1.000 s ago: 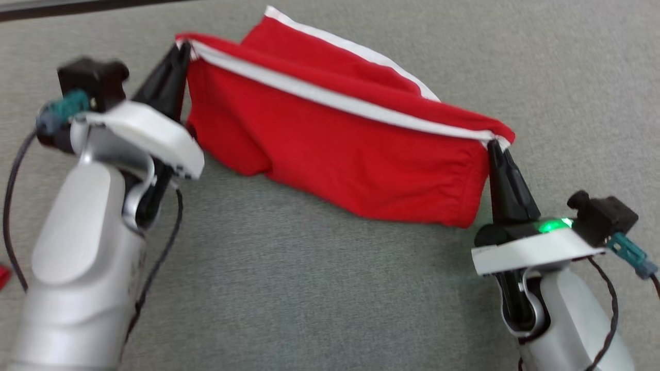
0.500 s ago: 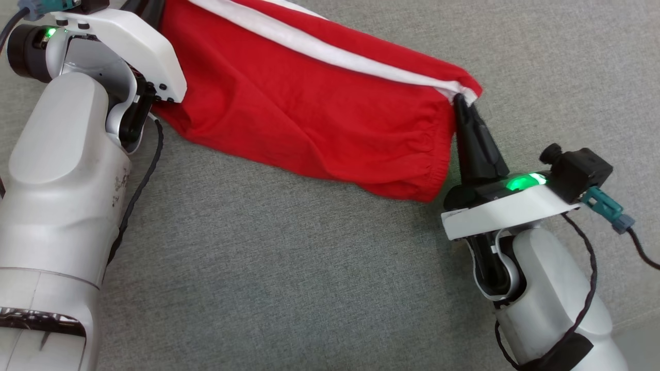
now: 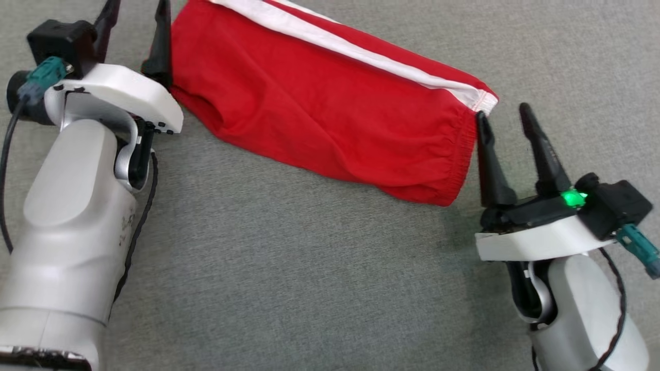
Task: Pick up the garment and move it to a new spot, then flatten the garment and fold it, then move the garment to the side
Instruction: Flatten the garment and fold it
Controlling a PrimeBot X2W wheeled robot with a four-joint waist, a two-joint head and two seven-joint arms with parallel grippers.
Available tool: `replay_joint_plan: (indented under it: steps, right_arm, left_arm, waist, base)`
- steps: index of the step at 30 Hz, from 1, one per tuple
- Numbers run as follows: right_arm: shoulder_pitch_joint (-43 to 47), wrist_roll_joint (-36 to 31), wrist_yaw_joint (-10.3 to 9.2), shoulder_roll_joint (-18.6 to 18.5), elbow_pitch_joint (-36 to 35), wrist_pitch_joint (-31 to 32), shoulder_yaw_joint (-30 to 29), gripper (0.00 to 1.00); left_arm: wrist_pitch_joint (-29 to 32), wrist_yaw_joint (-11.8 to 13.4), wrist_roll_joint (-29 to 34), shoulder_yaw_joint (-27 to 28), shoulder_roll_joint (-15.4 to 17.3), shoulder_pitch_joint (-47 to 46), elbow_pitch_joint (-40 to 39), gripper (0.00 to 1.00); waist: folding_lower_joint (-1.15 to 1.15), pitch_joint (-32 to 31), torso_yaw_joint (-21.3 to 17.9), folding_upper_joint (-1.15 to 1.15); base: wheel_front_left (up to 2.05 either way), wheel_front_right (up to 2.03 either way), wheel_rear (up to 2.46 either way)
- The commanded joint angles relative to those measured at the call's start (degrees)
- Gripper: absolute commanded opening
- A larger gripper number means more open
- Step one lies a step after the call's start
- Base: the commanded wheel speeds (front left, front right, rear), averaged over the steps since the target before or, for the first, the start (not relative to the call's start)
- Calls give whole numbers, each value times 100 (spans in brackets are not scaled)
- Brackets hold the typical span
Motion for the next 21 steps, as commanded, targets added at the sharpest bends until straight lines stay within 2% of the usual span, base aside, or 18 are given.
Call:
replay_joint_plan:
  steps: [1,7,11,16,21]
  right_arm:
    - [25,-48,-2,-45,-66,-28,-38,100]
    - [150,-354,-2,-180,-355,-28,-293,100]
    - [244,-463,-2,-248,-348,-27,-371,100]
    - [417,-515,-2,-317,-300,-8,-410,100]
    - [628,-445,-2,-334,-301,65,-450,100]
  left_arm:
    - [-31,53,45,75,41,72,-178,100]
    - [-32,521,430,615,53,1292,-1972,100]
    - [-25,740,629,897,-16,2154,-2853,100]
    - [-26,913,767,1134,-114,3121,-3556,100]
    - [-26,954,820,1211,-185,3796,-3896,100]
  waist:
    - [0,-76,97,0]
    - [0,-261,356,0]
    - [0,-407,489,0]
    - [0,-630,582,0]
    - [0,-792,642,0]
  base:
    - [0,0,0]
    - [0,0,0]
    - [0,0,0]
    - [0,0,0]
    - [0,0,0]
